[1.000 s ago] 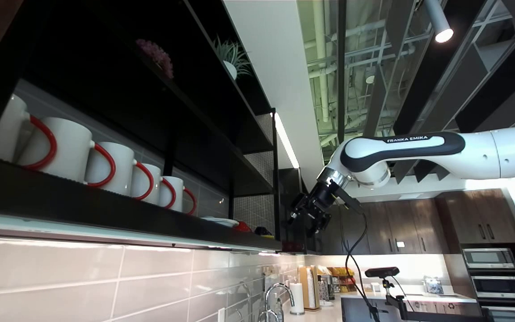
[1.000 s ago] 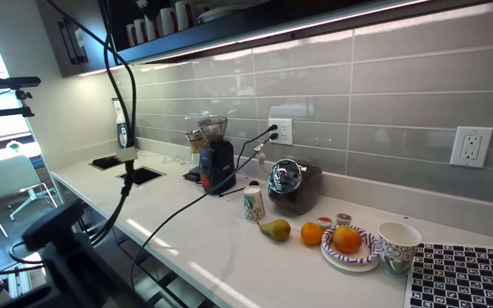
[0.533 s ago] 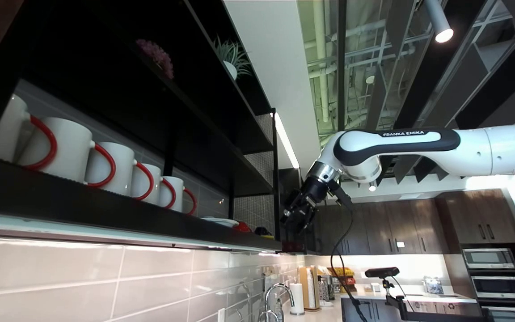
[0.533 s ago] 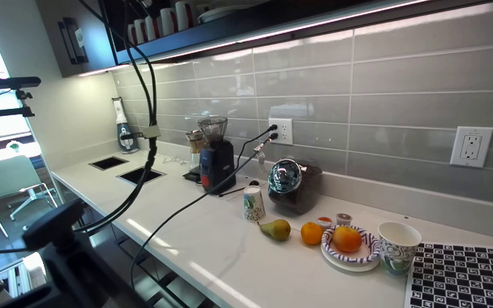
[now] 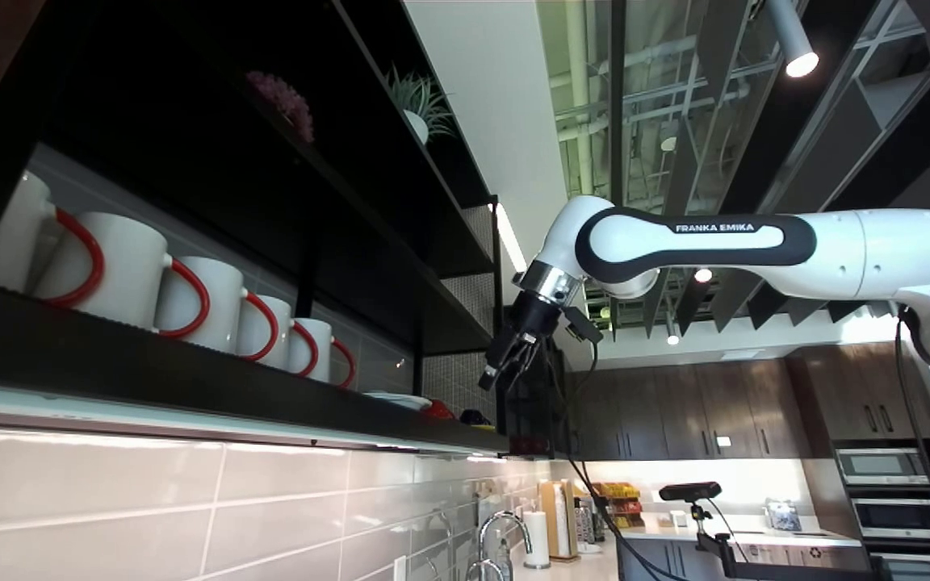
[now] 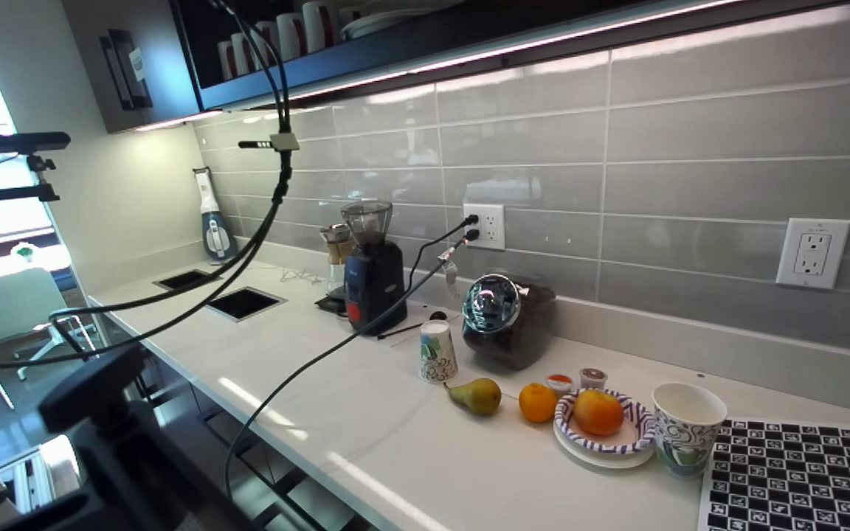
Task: Remove one white plate from the shelf
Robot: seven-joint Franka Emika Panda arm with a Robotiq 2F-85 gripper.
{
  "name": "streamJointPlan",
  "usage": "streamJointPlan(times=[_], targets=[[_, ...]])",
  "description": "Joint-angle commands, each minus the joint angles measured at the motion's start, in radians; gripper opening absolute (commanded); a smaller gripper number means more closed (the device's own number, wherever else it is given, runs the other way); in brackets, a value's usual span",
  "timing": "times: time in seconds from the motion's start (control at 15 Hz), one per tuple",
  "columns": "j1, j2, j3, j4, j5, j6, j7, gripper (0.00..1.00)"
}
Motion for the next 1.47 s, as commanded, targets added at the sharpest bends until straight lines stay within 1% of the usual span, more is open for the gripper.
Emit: streamJointPlan(times=[0.0, 0.13, 0.2, 0.27, 0.4, 0.6, 0.67, 0.73, 0.87, 1.13, 1.4], targets=[[0.018, 0.088, 0.027, 0.099, -0.121, 0.001, -0.082, 1.0], [0.025, 0.123, 0.034, 0.128, -0.186, 0.016, -0.132, 1.0], [0.046, 0.138, 0.02, 0.149, -0.16, -0.014, -0.165, 1.0], [0.039, 0.091, 0.021, 0.087, -0.145, 0.006, -0.1, 1.0], [0.048, 0.116, 0.018, 0.108, -0.145, 0.007, -0.133, 1.0], [0.049, 0.126, 0.017, 0.119, -0.145, 0.006, -0.144, 1.0], [0.045, 0.137, 0.031, 0.119, -0.167, -0.002, -0.132, 1.0], [0.047, 0.153, 0.04, 0.12, -0.184, -0.007, -0.147, 1.0], [0.041, 0.177, 0.064, 0.116, -0.25, 0.005, -0.135, 1.0], [0.04, 0.217, 0.09, 0.113, -0.396, 0.077, -0.109, 1.0], [0.055, 0.244, 0.094, 0.122, -0.471, 0.141, -0.134, 1.0]])
